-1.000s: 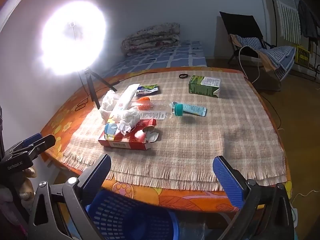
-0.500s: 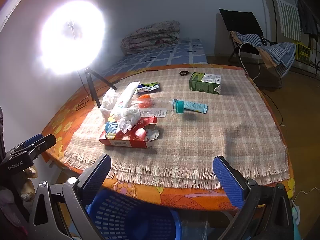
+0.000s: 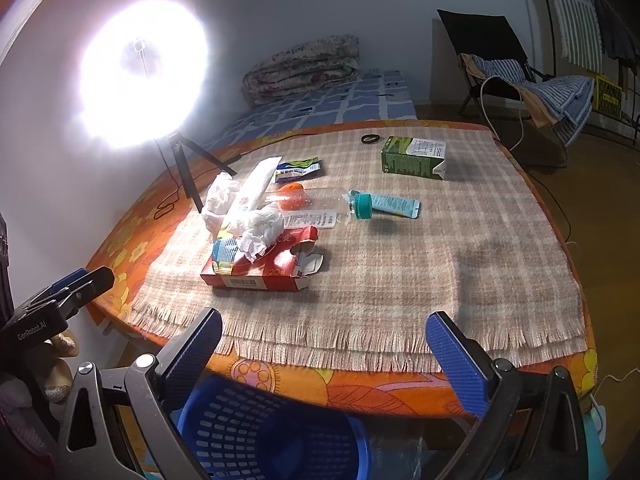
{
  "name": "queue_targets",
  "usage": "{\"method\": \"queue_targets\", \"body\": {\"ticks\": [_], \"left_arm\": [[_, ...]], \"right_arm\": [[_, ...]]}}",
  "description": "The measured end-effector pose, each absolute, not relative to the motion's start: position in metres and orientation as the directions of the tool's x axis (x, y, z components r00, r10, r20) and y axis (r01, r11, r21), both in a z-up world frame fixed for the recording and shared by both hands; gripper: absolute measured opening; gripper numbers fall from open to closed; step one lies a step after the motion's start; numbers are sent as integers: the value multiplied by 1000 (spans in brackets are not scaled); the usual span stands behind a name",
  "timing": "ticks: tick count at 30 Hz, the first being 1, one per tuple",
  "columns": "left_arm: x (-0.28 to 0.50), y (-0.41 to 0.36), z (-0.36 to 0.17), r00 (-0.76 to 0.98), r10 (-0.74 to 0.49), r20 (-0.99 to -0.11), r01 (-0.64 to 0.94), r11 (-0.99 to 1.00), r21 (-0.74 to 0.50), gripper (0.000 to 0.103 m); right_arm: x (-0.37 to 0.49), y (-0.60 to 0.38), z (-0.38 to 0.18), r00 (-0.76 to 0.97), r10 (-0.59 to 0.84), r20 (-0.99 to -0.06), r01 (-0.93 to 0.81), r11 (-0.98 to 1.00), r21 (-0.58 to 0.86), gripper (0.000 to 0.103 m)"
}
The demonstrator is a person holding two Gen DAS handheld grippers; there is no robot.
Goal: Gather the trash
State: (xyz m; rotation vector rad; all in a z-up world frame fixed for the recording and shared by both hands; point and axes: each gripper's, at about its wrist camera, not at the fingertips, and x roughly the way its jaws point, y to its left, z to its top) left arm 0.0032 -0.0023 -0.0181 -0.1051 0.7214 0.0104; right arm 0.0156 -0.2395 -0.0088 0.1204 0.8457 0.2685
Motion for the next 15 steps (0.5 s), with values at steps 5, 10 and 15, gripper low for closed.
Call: {"method": "queue_targets", "body": {"ticks": [5,10,15], "left_arm": [[3,-2,-17,750,-26,-661,-47,995,-93,103],[4,-1,-16,750,-29,-661,-46,994,-95,103],[4,1,-21,750,-30,-661,-44,994,-95,103]], "right_arm": [[16,-240,-9,632,282,-722,-186,959,212,103],[16,-239,-9,630,283,-723,-187,959,212,103],[15,-238,-9,630,283,-723,-188,959,212,103]]}}
